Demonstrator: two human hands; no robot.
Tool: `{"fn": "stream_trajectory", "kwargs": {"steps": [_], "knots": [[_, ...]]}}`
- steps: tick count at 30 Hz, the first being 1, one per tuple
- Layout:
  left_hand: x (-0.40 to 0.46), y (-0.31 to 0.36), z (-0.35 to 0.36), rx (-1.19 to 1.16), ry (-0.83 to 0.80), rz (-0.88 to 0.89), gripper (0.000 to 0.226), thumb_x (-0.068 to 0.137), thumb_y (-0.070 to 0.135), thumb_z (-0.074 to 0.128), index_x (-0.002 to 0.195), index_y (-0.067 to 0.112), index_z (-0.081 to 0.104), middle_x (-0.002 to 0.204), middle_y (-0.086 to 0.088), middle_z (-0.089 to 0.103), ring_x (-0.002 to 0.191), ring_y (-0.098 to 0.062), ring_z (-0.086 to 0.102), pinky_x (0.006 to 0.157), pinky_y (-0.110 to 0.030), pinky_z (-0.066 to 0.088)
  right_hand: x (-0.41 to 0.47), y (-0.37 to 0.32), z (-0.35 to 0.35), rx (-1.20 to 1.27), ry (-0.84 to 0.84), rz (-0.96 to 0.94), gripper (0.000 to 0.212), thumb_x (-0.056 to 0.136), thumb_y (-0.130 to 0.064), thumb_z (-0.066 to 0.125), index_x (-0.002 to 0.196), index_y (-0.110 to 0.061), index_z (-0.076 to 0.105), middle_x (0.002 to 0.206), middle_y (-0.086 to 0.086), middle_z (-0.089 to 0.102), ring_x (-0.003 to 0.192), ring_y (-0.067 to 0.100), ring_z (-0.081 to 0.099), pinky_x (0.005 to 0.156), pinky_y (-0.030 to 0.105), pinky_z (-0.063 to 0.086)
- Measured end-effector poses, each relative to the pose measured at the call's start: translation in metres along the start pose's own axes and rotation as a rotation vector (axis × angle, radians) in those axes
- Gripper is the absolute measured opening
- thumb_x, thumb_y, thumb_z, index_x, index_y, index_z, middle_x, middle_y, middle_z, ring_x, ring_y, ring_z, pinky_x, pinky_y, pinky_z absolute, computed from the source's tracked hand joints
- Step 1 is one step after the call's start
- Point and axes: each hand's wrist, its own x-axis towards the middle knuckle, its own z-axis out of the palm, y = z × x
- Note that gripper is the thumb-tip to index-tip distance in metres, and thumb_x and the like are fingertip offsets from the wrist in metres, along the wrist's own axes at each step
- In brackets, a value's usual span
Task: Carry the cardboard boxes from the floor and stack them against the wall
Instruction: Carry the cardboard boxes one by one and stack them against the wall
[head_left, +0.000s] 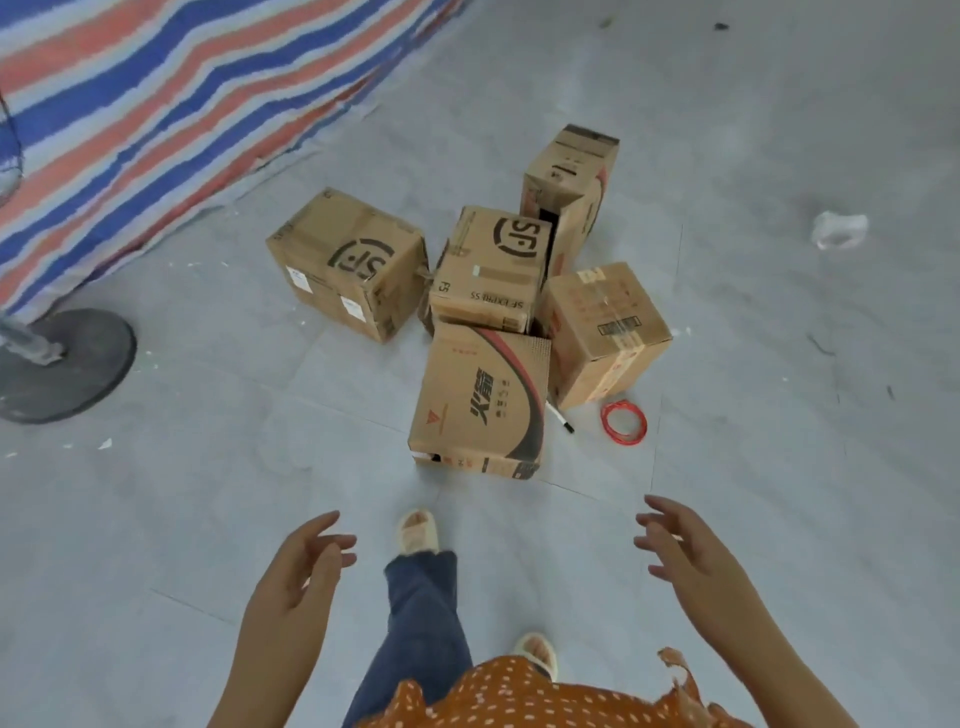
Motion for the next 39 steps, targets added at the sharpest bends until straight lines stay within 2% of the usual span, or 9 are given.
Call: {"fn": "stream_trajectory", "kwargs": {"steps": [9,14,19,22,26,30,32,35,39], "knots": [[0.191,0.037,-0.013,0.199,-0.204,-0.054,0.023,0.097,0.010,0.046,0.114,0.022,0.056,0.104,-0.006,0.067,0.097,-0.024,0.065,0.096,-0.047,0.048,0.102,-0.045,0.057,0.028,0.113,0.177,0.026,0.098,-0.029,0.045,0.124,-0.032,0.046,0.126,0.000,0.056,0.112,0.023,0.057,0.102,0.047,0.046],[0.278,0.010,0.025,0.331,-0.360,-0.139,0.023,0.097,0.014,0.048,0.113,0.030,0.055,0.100,0.002,0.067,0.097,-0.018,0.064,0.097,-0.044,0.047,0.177,-0.032,0.077,0.187,0.195,0.307,0.022,0.101,-0.022,0.042,0.122,-0.025,0.049,0.119,0.001,0.058,0.102,0.017,0.061,0.089,0.036,0.050],[0.368,-0.075,0.097,0.392,-0.386,-0.287,0.025,0.098,0.021,0.046,0.122,0.024,0.053,0.108,-0.005,0.064,0.104,-0.022,0.061,0.093,-0.038,0.047,0.278,0.046,0.135,0.213,0.128,0.501,0.022,0.100,-0.024,0.045,0.121,-0.022,0.050,0.117,0.004,0.058,0.102,0.021,0.061,0.086,0.035,0.050],[0.426,-0.141,0.154,0.429,-0.403,-0.364,0.032,0.098,0.021,0.046,0.129,0.014,0.051,0.119,-0.016,0.061,0.110,-0.031,0.058,0.099,-0.045,0.045,0.350,0.107,0.175,0.282,0.125,0.624,0.017,0.100,-0.022,0.046,0.116,-0.017,0.050,0.109,0.006,0.057,0.088,0.017,0.061,0.075,0.032,0.051],[0.494,-0.233,0.212,0.536,-0.404,-0.495,0.043,0.097,0.026,0.048,0.136,0.007,0.046,0.136,-0.021,0.050,0.125,-0.035,0.048,0.106,-0.044,0.040,0.441,0.194,0.229,0.236,0.098,0.730,0.035,0.099,-0.019,0.045,0.133,-0.012,0.043,0.102,0.003,0.052,0.089,0.019,0.054,0.078,0.035,0.050],[0.541,-0.309,0.250,0.686,-0.321,-0.510,0.063,0.098,0.041,0.041,0.149,0.008,0.025,0.153,-0.014,0.030,0.138,-0.030,0.032,0.109,-0.036,0.027,0.513,0.264,0.271,0.057,0.131,0.712,0.049,0.098,-0.030,0.042,0.144,-0.018,0.032,0.127,0.007,0.048,0.099,0.019,0.046,0.088,0.036,0.045],[0.554,-0.338,0.265,0.642,-0.283,-0.535,0.066,0.097,0.045,0.038,0.150,0.009,0.022,0.152,-0.013,0.031,0.137,-0.031,0.033,0.109,-0.039,0.029,0.532,0.289,0.287,0.012,0.141,0.652,0.051,0.097,-0.035,0.040,0.143,-0.016,0.032,0.127,0.005,0.050,0.097,0.016,0.049,0.079,0.028,0.040],[0.554,-0.368,0.275,0.368,-0.246,-0.631,0.056,0.098,0.050,0.032,0.144,0.019,0.034,0.141,0.001,0.044,0.127,-0.020,0.043,0.102,-0.039,0.039,0.532,0.315,0.301,0.062,0.176,0.570,0.041,0.095,-0.041,0.041,0.130,-0.019,0.042,0.104,-0.008,0.055,0.086,0.005,0.053,0.068,0.021,0.044],[0.538,-0.376,0.275,0.135,-0.222,-0.674,0.050,0.097,0.057,0.030,0.138,0.030,0.037,0.126,0.013,0.047,0.118,-0.008,0.042,0.099,-0.037,0.035,0.521,0.322,0.296,0.244,0.140,0.621,0.024,0.095,-0.048,0.045,0.111,-0.031,0.047,0.100,-0.017,0.057,0.098,0.006,0.056,0.090,0.037,0.051]]}}
